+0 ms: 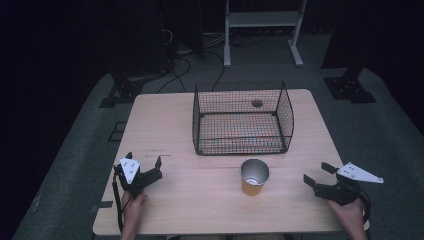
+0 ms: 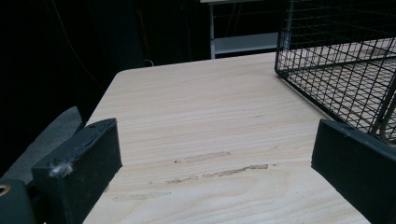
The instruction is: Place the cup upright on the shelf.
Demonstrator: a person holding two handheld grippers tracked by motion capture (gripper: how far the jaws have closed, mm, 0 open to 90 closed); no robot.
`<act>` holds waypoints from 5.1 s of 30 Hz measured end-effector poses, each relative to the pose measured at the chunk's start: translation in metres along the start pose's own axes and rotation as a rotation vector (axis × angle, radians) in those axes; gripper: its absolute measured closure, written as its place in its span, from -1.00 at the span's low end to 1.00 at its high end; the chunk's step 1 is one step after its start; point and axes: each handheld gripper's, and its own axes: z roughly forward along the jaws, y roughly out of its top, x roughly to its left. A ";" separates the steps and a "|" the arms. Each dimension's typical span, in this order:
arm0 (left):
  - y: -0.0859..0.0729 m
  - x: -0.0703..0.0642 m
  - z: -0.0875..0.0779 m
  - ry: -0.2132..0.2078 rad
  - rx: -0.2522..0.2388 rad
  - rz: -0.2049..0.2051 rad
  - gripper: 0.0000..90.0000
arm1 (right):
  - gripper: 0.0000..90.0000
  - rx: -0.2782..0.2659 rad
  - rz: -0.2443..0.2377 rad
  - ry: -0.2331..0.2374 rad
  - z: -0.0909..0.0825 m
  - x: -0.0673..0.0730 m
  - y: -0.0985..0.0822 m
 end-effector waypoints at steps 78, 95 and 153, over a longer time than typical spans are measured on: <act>0.000 -0.001 -0.001 -0.003 -0.003 0.006 -0.98 | -0.96 0.120 -0.219 0.284 0.051 0.110 0.033; 0.000 -0.001 -0.001 -0.004 -0.004 0.007 -0.98 | -0.97 0.120 -0.235 0.305 0.066 0.124 0.040; 0.000 -0.002 -0.001 -0.005 -0.004 0.008 -0.98 | -0.71 0.141 -0.250 0.414 0.085 0.111 0.113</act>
